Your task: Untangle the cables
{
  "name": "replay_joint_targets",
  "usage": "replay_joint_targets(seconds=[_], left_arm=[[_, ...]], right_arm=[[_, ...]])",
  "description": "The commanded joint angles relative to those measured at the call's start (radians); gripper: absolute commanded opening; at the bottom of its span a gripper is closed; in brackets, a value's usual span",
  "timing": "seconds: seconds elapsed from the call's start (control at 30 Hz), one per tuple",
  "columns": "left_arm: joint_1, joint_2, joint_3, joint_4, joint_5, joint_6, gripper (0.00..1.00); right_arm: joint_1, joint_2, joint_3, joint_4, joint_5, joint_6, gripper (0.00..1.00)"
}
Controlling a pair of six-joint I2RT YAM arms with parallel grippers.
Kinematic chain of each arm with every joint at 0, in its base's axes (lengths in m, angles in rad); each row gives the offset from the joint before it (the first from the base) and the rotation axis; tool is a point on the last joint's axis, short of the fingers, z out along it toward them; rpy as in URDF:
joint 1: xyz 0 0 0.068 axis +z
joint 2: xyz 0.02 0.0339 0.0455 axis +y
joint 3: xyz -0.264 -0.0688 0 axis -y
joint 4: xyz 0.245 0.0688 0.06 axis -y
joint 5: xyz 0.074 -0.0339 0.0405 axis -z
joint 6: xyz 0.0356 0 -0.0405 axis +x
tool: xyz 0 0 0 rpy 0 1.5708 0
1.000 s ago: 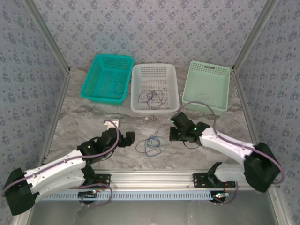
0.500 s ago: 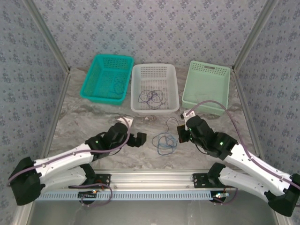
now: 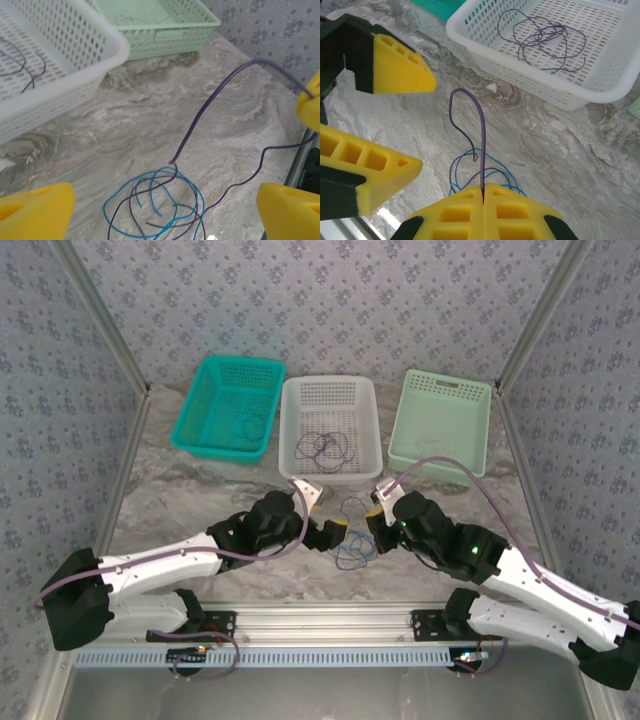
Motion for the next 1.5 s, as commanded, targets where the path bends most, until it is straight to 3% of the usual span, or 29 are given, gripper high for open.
replay_joint_targets(seconds=[0.0,0.1,0.43,0.57,0.87,0.97,1.07,1.1,1.2,1.23,1.47], left_arm=[[-0.008,0.028,0.048,0.03,0.031,0.027,0.87],[-0.008,0.062,0.083,-0.004,0.033,0.029,0.78],[-0.008,0.034,0.131,-0.061,-0.111,0.039,0.22],[-0.01,0.007,0.162,-0.088,-0.108,0.06,0.06],[-0.032,-0.012,0.254,-0.135,-0.1,0.095,0.0],[-0.046,-0.01,0.285,-0.152,-0.104,0.103,0.0],[-0.06,-0.01,0.322,-0.186,-0.109,0.115,0.0],[-0.066,-0.008,0.335,-0.201,-0.115,0.119,0.0],[-0.079,-0.004,0.376,-0.242,-0.134,0.129,0.0],[-0.082,-0.004,0.388,-0.252,-0.137,0.13,0.0],[-0.093,-0.007,0.448,-0.296,-0.138,0.132,0.0]], right_arm=[[0.015,-0.007,0.031,0.038,-0.035,-0.019,0.0],[0.027,-0.008,0.037,0.057,-0.049,-0.019,0.0],[0.039,-0.058,0.035,0.015,-0.009,-0.006,0.0],[0.039,-0.088,0.036,0.01,0.032,-0.003,0.0],[0.04,-0.07,0.06,-0.021,0.056,0.013,0.0],[0.039,-0.064,0.06,-0.022,0.081,0.02,0.1],[0.04,-0.066,0.066,-0.03,0.108,0.022,0.11],[0.039,-0.066,0.069,-0.032,0.116,0.022,0.17],[0.039,-0.067,0.074,-0.027,0.143,0.025,0.58],[0.04,-0.067,0.07,-0.016,0.145,0.028,0.63],[0.039,-0.062,-0.001,0.042,0.161,0.025,0.7]])
